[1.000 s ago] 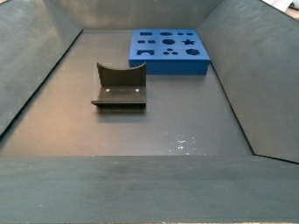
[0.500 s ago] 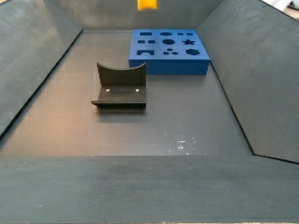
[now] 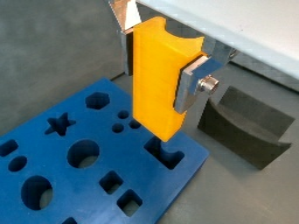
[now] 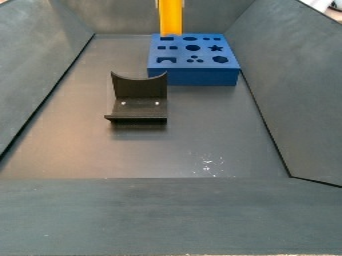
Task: Pick up the arch object. Move up. Place the arch object on the fixture. Regrasp the arch object. Rotate the arch object. Move to above the board. Insert the arch object.
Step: Insert the arch object.
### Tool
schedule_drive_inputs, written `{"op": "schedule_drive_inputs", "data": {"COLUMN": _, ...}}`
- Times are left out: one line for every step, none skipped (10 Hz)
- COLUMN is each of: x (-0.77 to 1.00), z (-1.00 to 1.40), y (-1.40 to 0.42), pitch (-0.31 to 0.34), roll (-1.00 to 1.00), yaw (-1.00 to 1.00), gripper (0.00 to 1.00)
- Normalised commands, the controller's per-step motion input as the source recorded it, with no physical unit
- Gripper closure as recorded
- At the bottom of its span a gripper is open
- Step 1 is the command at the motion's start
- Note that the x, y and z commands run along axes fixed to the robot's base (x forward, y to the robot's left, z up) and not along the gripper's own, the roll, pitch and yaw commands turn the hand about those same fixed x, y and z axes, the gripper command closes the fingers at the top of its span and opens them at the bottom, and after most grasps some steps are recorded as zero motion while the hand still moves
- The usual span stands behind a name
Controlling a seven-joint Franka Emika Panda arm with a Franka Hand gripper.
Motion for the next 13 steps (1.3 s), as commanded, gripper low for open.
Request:
{"op": "schedule_drive_inputs", "data": {"x": 0.08, "z": -0.62, "y": 0.00, "pitch": -0.031, "roll": 0.09, "yaw": 0.00, "gripper": 1.00}}
{"op": "schedule_drive_inputs", "data": {"x": 0.11, "z": -0.59, "y": 0.05, "pitch": -0.061, "roll": 0.08, "yaw": 0.00, "gripper": 1.00}}
{"op": "schedule_drive_inputs", "data": {"x": 0.08, "z": -0.36, "y": 0.24, "pitch": -0.009, "roll": 0.03, "yaw": 0.00, "gripper": 1.00}}
{"op": "schedule_drive_inputs", "data": {"x": 0.07, "z": -0.21, "y": 0.27, "pitch": 0.000, "roll": 0.00, "yaw": 0.00, "gripper": 1.00}}
{"op": "schedule_drive_inputs", "data": {"x": 0.08, "z": 0.00, "y": 0.09, "pitch": 0.026, "roll": 0.00, "yaw": 0.00, "gripper": 1.00}}
{"op": "schedule_drive_inputs", "data": {"x": 0.00, "z": -0.06, "y": 0.00, "pitch": 0.000, "roll": 0.03, "yaw": 0.00, "gripper": 1.00}}
{"op": "schedule_drive_inputs", "data": {"x": 0.18, "z": -0.40, "y": -0.05, "pitch": 0.000, "roll": 0.06, "yaw": 0.03, "gripper": 1.00}}
{"op": "schedule_drive_inputs", "data": {"x": 0.25, "z": -0.49, "y": -0.04, "pitch": 0.000, "roll": 0.10, "yaw": 0.07, "gripper": 1.00}}
{"op": "schedule_drive_inputs", "data": {"x": 0.15, "z": -0.27, "y": 0.00, "pitch": 0.000, "roll": 0.01, "yaw": 0.02, "gripper": 1.00}}
{"op": "schedule_drive_inputs", "data": {"x": 0.02, "z": 0.00, "y": 0.00, "pitch": 0.000, "roll": 0.00, "yaw": 0.00, "gripper": 1.00}}
{"op": "schedule_drive_inputs", "data": {"x": 0.28, "z": -0.17, "y": 0.00, "pitch": 0.000, "roll": 0.01, "yaw": 0.06, "gripper": 1.00}}
{"op": "schedule_drive_inputs", "data": {"x": 0.37, "z": -0.25, "y": 0.00, "pitch": -0.007, "roll": 0.06, "yaw": 0.10, "gripper": 1.00}}
{"op": "schedule_drive_inputs", "data": {"x": 0.00, "z": -0.13, "y": -0.06, "pitch": 0.000, "roll": 0.00, "yaw": 0.00, "gripper": 1.00}}
